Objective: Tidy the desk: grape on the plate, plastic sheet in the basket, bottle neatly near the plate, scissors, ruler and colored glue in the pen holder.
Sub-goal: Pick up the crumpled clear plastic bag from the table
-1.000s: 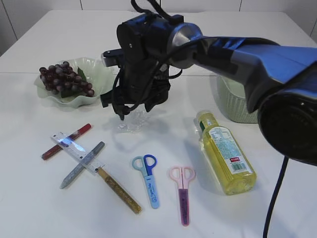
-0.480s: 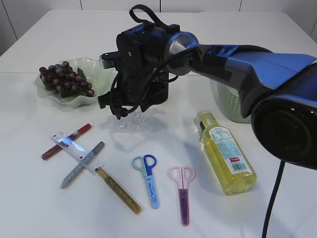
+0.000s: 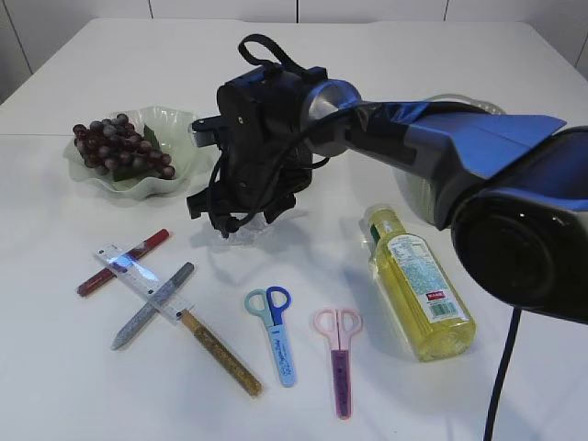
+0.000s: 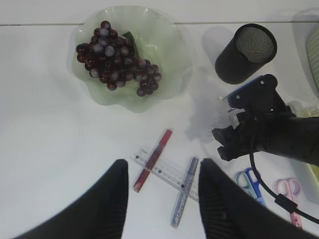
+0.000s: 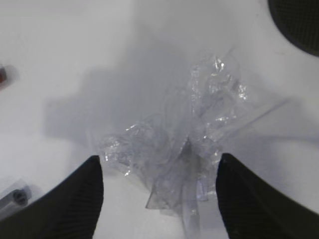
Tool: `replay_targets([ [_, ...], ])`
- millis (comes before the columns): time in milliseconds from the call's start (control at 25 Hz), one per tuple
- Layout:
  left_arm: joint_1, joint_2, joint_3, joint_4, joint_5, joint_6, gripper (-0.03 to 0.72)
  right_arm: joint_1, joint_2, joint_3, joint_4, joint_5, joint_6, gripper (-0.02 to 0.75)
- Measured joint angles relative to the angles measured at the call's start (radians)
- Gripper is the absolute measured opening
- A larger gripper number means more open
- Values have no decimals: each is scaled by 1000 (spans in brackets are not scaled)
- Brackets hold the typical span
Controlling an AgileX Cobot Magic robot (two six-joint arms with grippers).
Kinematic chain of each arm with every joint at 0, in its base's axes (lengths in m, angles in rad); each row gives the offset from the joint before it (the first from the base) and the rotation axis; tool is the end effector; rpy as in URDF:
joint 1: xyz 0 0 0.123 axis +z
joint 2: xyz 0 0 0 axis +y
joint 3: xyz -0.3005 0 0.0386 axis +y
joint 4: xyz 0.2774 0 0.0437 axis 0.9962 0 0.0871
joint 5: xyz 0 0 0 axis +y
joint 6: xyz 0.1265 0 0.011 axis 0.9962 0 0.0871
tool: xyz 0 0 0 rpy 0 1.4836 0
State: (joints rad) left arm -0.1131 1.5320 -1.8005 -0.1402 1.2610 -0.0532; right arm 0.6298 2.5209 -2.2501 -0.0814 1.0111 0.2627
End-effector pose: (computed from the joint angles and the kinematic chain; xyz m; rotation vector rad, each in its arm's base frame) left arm 0.3565 -0.0575 0.4417 0.0785 2.4782 -0.2547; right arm 0.4840 0.3419 0.1165 -0.5459 2.7123 0.1308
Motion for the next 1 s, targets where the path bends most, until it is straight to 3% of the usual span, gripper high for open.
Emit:
replay_targets([
  [240, 0, 0, 0, 0, 0, 0, 330, 0, 12, 0, 0, 0, 0, 531],
  [800, 0, 0, 0, 0, 0, 0, 319, 0, 23, 0, -2, 6, 0, 255],
  [1000, 0, 0, 0, 0, 0, 0, 318, 0, 23, -38, -16, 15, 0, 241],
])
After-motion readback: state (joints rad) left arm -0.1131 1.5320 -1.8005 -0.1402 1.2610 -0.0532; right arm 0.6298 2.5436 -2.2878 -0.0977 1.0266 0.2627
